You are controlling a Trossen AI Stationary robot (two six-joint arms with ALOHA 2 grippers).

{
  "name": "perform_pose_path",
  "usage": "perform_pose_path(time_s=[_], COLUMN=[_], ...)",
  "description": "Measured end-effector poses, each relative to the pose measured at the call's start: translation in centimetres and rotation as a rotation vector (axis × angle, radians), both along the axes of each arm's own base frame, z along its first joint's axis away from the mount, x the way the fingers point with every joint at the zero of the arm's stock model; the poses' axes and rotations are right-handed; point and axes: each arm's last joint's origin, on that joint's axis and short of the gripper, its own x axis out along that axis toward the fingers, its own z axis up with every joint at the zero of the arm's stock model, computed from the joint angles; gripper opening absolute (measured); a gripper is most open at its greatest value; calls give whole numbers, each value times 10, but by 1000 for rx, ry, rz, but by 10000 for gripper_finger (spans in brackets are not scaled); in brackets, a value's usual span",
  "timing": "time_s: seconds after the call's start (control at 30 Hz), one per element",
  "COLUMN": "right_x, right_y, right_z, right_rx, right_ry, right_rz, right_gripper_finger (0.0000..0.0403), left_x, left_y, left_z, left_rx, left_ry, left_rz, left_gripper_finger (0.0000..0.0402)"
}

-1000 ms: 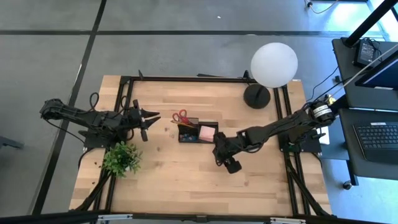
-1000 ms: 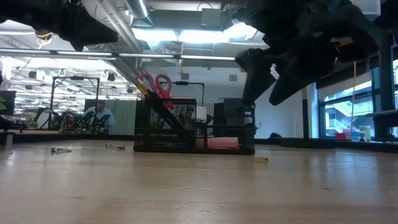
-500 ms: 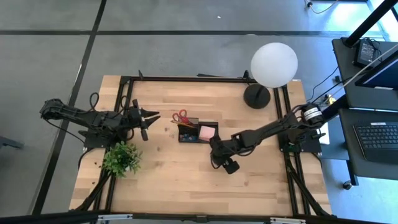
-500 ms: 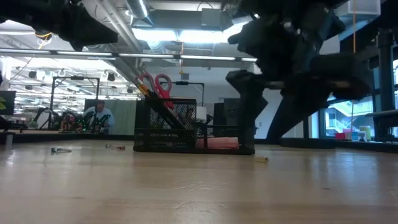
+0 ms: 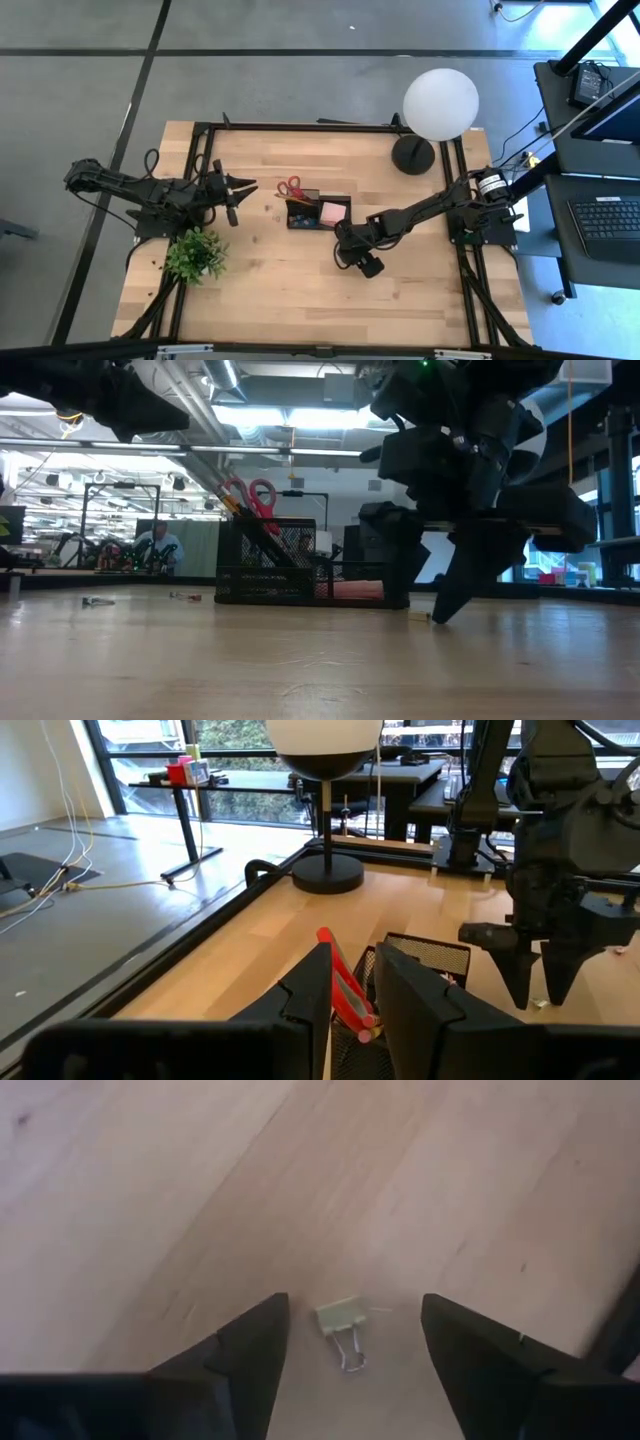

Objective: Pick and place office supplies into organizer
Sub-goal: Put the light green binder clip into the black desk organizer

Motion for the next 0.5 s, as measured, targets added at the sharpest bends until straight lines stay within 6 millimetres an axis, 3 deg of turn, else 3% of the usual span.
perform_pose_path(time_s=[0.5], right_x=[-1], right_y=[1], right_z=[-3], right_rx=[32], right_ry=[30], right_rz=[31], right_gripper_finger=[145], left_x=[0], left_y=[0], left_z=[0], left_rx=[0], left_ry=[0], left_rz=[0], left_gripper_finger=[72])
